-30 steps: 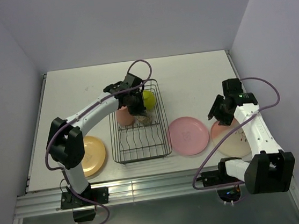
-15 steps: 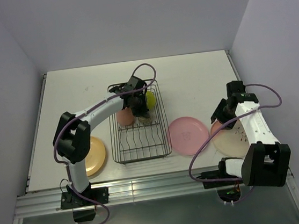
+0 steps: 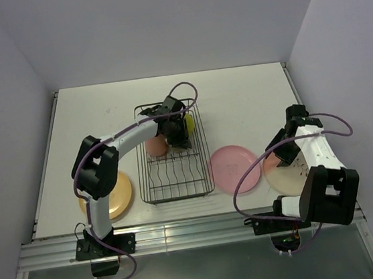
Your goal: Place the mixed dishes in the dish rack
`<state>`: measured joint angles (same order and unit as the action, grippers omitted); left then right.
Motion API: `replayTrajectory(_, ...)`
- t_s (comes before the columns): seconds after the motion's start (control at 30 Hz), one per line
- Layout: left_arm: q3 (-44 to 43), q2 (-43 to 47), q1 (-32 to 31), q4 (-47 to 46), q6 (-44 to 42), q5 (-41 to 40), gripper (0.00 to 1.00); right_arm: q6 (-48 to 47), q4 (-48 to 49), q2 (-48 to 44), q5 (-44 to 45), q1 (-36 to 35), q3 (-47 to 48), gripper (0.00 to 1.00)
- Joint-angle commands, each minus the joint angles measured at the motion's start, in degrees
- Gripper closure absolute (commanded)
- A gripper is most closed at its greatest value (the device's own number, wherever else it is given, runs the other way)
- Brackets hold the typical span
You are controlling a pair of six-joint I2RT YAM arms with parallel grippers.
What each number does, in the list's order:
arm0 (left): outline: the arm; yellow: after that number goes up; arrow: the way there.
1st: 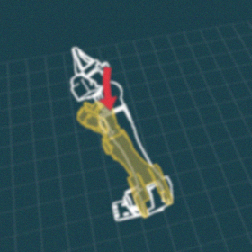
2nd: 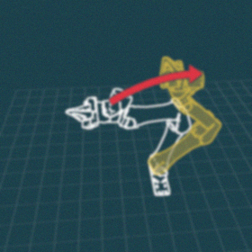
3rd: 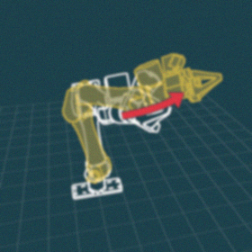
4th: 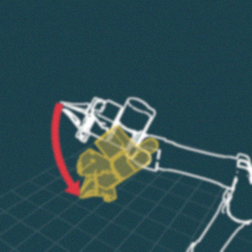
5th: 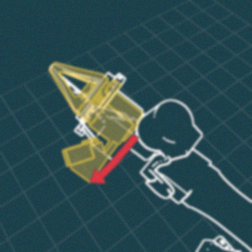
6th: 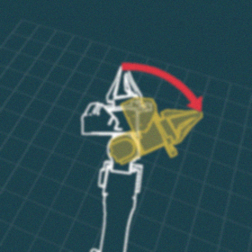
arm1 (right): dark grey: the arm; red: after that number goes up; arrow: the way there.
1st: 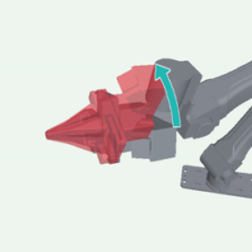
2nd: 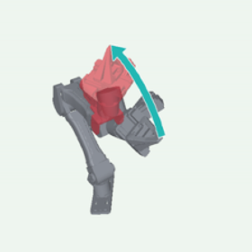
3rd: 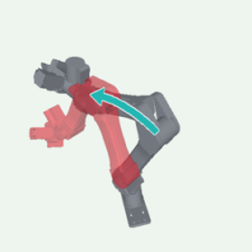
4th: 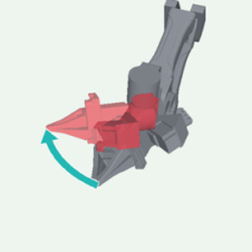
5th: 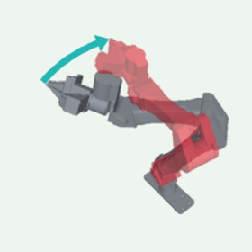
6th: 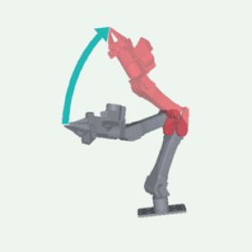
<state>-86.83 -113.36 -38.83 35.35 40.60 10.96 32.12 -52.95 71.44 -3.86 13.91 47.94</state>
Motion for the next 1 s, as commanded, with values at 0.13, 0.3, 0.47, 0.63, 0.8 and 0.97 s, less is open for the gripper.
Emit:
replayTrajectory(0.13, -4.14, 6.57, -0.11, 0.68, 0.97, 3.28, 0.45, 0.67, 4.34, 6.60, 3.24, 2.35, -1.80, 0.43)
replayTrajectory(0.3, -7.56, 7.98, -0.11, 3.75, -0.08, 3.19, 0.39, 1.28, 8.11, 13.09, 3.07, 2.43, 0.21, 0.44)
replayTrajectory(0.47, -7.22, 11.14, -0.11, 4.72, 0.09, 3.28, 0.39, 1.10, 10.41, 19.78, 2.36, 2.26, 3.82, 0.80)
replayTrajectory(0.63, -5.81, 13.95, -0.11, 6.22, 0.09, 2.58, 0.38, 1.10, 10.67, 28.83, 3.24, -0.55, 12.07, 0.85)
replayTrajectory(0.8, -3.70, 16.68, -0.11, 7.79, 0.45, 1.43, 0.38, 2.07, 10.93, 37.36, 0.09, -5.56, 22.97, 0.85)
replayTrajectory(0.97, -3.87, 18.17, -0.19, 10.78, 0.45, -0.06, 0.38, 1.11, 11.55, 45.26, -4.66, -9.25, 34.56, 0.85)
